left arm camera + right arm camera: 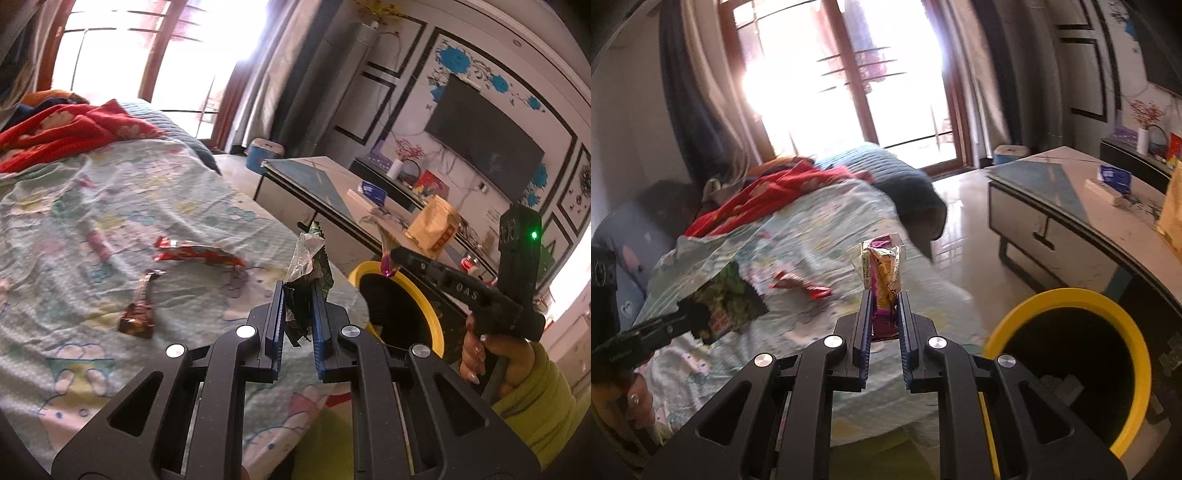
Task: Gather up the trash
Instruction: 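Carry the pink and brown wrappers over the yellow bin and release both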
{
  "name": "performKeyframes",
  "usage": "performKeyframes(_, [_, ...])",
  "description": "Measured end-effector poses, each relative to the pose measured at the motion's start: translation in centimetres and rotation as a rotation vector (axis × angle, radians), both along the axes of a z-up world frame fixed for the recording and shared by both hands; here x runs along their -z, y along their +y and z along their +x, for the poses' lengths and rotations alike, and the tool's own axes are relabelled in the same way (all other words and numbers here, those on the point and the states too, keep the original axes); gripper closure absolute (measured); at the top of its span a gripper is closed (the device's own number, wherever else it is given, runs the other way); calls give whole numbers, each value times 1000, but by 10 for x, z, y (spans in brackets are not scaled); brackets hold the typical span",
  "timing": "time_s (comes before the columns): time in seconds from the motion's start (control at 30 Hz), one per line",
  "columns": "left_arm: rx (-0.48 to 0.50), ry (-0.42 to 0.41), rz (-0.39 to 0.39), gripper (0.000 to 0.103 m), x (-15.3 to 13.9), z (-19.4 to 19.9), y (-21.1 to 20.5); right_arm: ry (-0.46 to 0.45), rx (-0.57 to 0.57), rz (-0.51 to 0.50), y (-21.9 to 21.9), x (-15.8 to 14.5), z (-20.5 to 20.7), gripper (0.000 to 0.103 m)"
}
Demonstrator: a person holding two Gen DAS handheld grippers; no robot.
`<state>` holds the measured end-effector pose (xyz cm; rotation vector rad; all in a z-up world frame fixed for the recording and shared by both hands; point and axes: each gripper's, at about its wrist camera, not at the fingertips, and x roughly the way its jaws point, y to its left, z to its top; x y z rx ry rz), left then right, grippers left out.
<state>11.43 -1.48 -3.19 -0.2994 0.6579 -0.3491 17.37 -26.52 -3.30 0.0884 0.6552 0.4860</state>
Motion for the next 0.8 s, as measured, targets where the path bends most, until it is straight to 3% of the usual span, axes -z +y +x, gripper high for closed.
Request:
performKeyframes(0.47, [155, -23, 66, 95, -2, 17, -75, 2, 182, 50, -82, 4, 3, 90])
performKeyframes(0.8, [266, -26, 117, 95, 3, 32, -135, -6, 302, 33, -123, 11, -4, 90])
